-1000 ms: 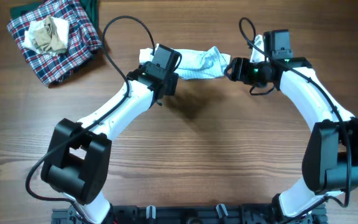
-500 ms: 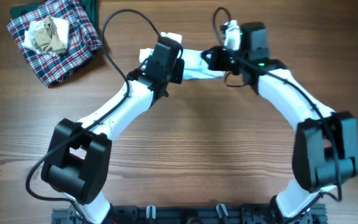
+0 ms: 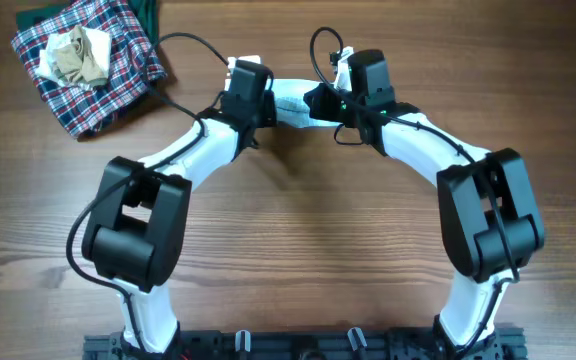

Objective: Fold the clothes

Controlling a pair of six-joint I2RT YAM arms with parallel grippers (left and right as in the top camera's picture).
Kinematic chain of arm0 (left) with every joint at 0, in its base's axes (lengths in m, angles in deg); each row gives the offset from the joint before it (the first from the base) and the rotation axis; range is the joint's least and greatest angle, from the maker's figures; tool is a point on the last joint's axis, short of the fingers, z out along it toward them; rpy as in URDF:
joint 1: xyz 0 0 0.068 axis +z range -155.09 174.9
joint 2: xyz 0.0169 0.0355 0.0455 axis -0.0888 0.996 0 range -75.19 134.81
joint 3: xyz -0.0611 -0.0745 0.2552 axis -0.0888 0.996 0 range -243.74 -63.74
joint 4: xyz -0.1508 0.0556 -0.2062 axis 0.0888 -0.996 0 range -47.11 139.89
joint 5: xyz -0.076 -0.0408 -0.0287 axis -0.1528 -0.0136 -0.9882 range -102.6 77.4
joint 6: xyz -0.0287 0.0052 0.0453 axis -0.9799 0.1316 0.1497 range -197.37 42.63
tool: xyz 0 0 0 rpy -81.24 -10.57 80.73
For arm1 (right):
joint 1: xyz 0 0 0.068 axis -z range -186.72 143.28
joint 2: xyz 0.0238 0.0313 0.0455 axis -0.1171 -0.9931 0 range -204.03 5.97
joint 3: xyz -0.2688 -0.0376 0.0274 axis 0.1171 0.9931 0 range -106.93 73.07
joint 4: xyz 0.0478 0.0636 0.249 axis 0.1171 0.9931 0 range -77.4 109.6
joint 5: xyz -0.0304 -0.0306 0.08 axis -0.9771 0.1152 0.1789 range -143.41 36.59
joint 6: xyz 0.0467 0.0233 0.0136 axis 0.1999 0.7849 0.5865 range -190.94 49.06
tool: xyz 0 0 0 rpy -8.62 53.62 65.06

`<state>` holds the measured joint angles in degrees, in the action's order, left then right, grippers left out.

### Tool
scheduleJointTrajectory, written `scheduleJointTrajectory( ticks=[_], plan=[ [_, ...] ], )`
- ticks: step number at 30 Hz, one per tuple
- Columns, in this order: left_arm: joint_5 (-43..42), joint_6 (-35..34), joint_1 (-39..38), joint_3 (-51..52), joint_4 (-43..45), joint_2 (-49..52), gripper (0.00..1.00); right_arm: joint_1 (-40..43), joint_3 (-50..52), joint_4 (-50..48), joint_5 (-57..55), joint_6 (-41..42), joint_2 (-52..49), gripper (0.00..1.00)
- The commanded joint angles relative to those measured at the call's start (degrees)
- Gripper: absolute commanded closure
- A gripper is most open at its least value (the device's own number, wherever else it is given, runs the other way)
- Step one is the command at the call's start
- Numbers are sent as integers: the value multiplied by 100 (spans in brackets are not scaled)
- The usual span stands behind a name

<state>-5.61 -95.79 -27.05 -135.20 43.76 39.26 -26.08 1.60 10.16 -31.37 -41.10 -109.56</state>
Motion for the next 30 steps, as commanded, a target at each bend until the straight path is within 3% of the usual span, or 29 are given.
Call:
scheduleJointTrajectory(
  ticks=[1,11,30],
  plan=[
    [-55,-144,109,-13,92,55,92,-15,-407,85,-275,225,-385,96],
    [-597,-133,114,-13,321,66,96,-63,-743,1196,-205,160,-437,96],
    [-1106,-315,114,-13,931,909,95,-107,-752,1554,-415,118,-439,96]
  ],
)
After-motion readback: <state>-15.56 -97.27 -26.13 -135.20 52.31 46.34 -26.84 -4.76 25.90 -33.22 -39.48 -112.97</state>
